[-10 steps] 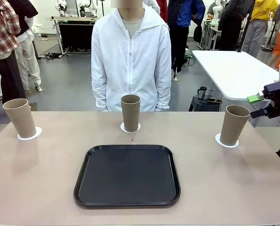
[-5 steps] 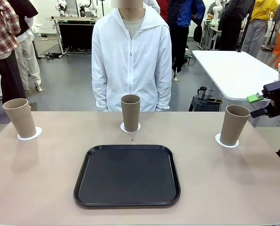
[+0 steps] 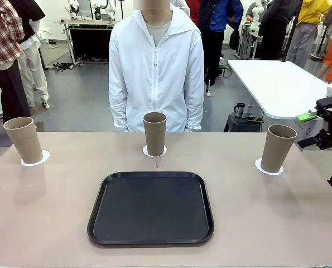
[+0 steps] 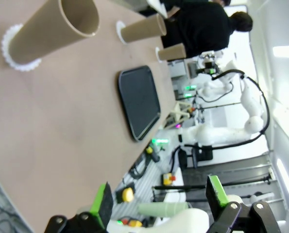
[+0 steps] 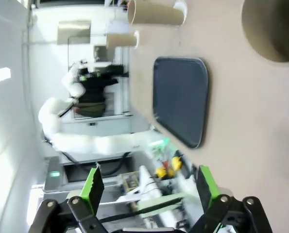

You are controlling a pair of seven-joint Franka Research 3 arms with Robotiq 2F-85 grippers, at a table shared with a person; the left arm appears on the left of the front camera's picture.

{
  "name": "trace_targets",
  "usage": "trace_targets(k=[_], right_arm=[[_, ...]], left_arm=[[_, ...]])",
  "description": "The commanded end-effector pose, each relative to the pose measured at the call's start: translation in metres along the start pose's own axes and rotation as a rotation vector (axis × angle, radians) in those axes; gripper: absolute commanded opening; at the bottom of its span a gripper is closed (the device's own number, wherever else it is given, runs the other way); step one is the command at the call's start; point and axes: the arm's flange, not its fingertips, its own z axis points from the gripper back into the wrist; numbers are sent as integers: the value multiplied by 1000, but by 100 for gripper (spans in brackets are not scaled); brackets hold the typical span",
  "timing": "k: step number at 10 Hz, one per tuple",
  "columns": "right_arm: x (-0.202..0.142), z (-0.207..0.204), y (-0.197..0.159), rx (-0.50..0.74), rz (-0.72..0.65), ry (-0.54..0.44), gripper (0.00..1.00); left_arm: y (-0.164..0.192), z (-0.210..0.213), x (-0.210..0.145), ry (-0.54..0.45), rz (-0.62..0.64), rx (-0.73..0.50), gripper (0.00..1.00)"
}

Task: Place coasters on the table and set cups on them.
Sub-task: Take one Reusable plastic cup from the Flat Tray and place it on a coaster set by the human.

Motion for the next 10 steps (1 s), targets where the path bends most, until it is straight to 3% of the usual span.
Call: trace_targets(k=[1, 6, 10], right_arm=[[5, 38, -3, 93, -108, -55, 100], [-3, 60, -32, 126, -149, -106, 100], [-11, 61, -30, 97, -133, -95, 100]], left_arm=[[-3, 0, 1, -6, 10, 5, 100], [-3, 0, 1, -6, 10, 5, 100], [-3, 0, 1, -6, 10, 5, 100]])
